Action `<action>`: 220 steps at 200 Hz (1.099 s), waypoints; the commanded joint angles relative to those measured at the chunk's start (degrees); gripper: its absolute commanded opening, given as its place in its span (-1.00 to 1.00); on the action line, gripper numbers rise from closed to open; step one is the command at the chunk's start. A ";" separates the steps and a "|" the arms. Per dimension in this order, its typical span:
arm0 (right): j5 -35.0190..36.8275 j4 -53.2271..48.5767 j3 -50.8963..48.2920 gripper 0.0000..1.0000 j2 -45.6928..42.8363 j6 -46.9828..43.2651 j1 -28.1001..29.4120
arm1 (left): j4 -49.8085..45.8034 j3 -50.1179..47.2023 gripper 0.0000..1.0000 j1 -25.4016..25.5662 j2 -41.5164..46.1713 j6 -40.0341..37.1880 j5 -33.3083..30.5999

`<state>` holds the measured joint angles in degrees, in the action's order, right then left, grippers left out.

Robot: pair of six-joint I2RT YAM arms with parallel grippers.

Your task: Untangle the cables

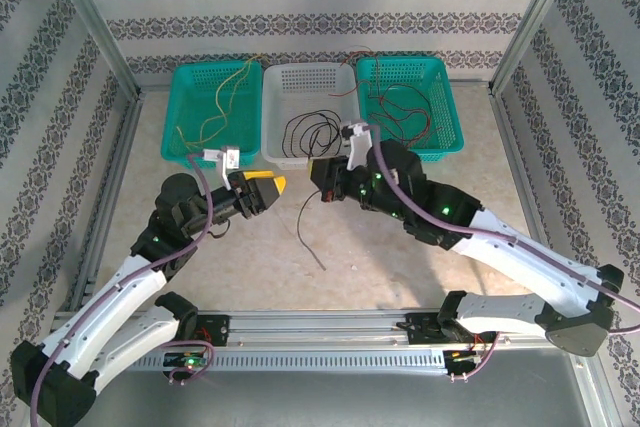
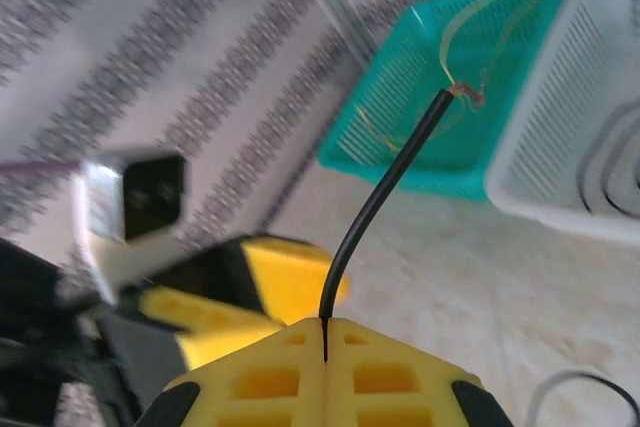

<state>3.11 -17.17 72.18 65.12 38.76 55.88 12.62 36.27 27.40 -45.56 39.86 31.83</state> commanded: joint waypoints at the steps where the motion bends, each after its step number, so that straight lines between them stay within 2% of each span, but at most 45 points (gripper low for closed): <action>1: -2.97 4.44 2.87 -1.00 0.08 -0.18 -0.59 | 14.08 -0.35 0.29 2.33 -1.88 0.19 3.98; 36: -4.79 8.51 4.23 -1.00 0.26 0.32 -0.77 | 20.91 1.63 0.38 5.98 -7.58 -2.67 7.73; 54: -5.74 9.27 5.13 -1.00 0.92 0.78 -0.86 | 20.70 4.37 0.40 7.78 -10.65 -5.48 9.57; 77: -6.67 11.01 5.16 -1.00 1.28 1.64 -0.92 | 19.70 6.90 0.41 9.07 -13.20 -9.01 9.19; 112: -6.85 11.44 4.91 -1.00 1.16 1.69 -0.95 | 22.42 7.70 0.35 9.08 -14.58 -9.15 8.44; 127: -7.07 11.48 4.80 -1.00 1.23 1.84 -1.06 | 22.90 8.53 0.19 9.12 -15.48 -8.57 8.98; 155: -6.73 11.95 3.87 -1.00 0.89 2.04 -1.21 | 22.80 9.51 -0.43 9.09 -16.73 -7.49 9.02; 169: -6.64 11.83 3.50 -1.00 0.51 1.98 -1.47 | 23.02 9.31 -0.65 9.12 -16.68 -6.86 8.52; 200: -5.72 11.09 2.11 -1.00 -0.97 1.84 -2.24 | 21.17 9.69 -1.00 9.16 -15.96 -6.28 5.50; 211: -4.59 10.03 1.78 -0.99 -1.52 1.63 -2.52 | 19.29 10.20 -1.00 9.16 -15.50 -6.28 3.53; 220: -3.15 8.54 1.44 -0.84 -1.90 1.32 -2.62 | 17.44 10.92 -1.00 9.08 -15.21 -6.38 1.97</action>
<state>-2.48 -7.05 74.81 65.36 40.32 53.95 31.92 44.18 36.05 -62.35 33.43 38.26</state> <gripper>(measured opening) 0.057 0.043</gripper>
